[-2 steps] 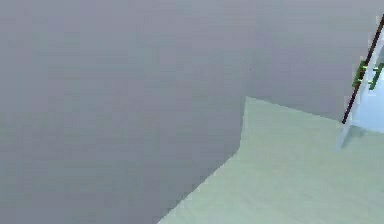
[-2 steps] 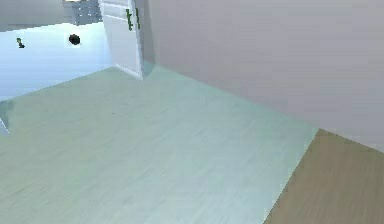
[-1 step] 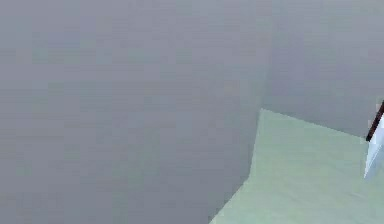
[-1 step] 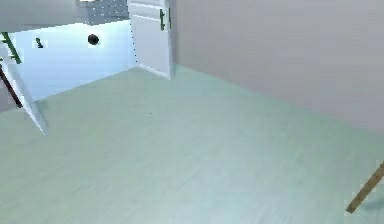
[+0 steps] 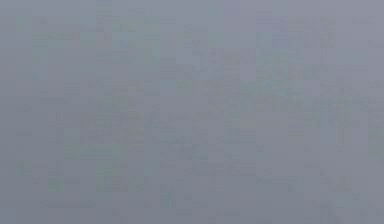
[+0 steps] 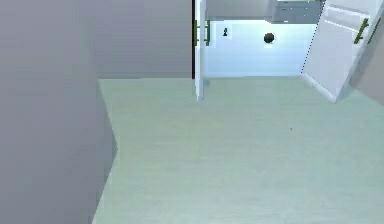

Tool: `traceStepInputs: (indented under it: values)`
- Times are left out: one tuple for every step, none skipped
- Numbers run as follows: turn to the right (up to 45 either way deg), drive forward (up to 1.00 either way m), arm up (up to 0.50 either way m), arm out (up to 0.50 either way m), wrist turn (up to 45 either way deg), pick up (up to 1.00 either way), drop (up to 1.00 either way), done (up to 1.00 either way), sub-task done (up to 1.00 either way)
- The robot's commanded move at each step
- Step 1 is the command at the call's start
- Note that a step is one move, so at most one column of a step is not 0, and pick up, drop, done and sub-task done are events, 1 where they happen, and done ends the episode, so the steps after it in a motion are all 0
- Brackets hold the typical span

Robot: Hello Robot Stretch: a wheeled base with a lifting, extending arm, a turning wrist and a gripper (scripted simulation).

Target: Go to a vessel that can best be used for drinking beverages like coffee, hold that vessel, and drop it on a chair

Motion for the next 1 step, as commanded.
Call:
traceStepInputs:
  values:
    - [-24.0,0.00,0.00,0.00,0.0,0.00,0.00,0.00,0.00]
